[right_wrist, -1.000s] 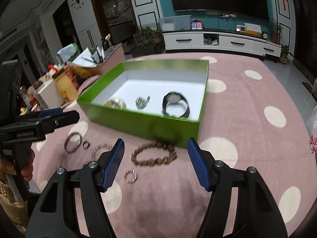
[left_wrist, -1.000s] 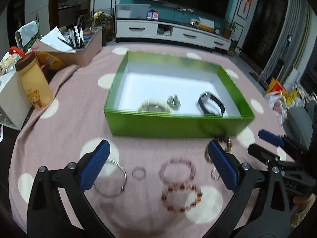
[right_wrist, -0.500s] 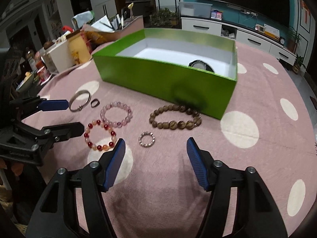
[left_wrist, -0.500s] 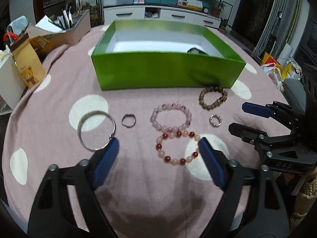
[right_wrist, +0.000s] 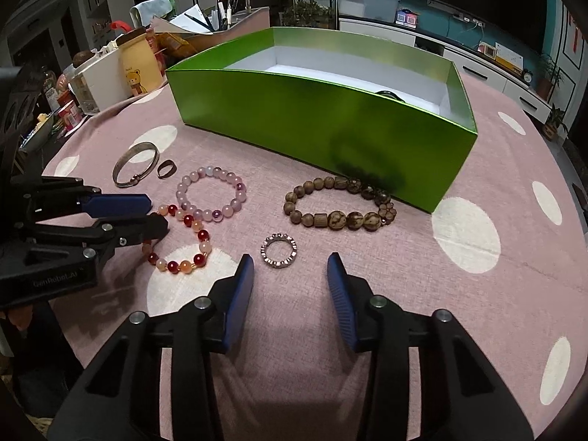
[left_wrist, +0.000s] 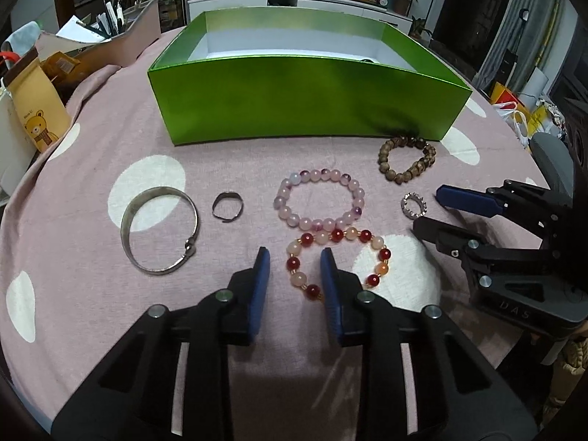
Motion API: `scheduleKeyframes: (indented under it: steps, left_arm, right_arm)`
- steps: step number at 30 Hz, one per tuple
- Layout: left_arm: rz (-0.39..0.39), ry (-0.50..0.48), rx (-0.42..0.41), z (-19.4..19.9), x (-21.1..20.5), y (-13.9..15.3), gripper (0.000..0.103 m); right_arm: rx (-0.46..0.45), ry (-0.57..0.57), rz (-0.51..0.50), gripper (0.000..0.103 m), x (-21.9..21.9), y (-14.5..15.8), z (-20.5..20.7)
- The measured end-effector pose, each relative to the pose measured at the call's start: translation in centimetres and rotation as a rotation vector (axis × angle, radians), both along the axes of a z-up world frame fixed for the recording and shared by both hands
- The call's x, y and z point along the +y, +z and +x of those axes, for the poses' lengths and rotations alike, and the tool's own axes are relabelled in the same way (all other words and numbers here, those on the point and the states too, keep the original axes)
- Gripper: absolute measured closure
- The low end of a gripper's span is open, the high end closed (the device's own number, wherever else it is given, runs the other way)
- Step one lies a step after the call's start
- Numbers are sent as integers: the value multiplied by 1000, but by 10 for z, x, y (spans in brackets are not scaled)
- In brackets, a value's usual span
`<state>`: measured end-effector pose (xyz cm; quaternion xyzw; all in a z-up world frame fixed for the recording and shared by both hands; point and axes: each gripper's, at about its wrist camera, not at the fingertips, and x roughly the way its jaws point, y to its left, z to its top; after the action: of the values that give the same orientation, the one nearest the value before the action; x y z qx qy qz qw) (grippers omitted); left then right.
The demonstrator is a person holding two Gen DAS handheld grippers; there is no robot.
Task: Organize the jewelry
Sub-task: 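Grasp the red bead bracelet with the left tool while the right tool grasps the beaded silver ring, then release the red bracelet into the box while the right tool releases the ring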
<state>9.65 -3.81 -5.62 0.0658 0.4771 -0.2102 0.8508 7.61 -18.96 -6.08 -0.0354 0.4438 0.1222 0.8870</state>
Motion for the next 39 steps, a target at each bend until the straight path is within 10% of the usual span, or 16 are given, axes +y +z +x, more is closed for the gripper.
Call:
scheduleKeyframes:
  steps: [9,39]
  left_arm:
    - [10,-46,-19,-6,-8,-2,96]
    - [-259,18,-240,23,5,108,96]
  right_arm:
    - [-26,36,-32,81,16,0,3]
    - [-270,-40,129,82,-17,82,7]
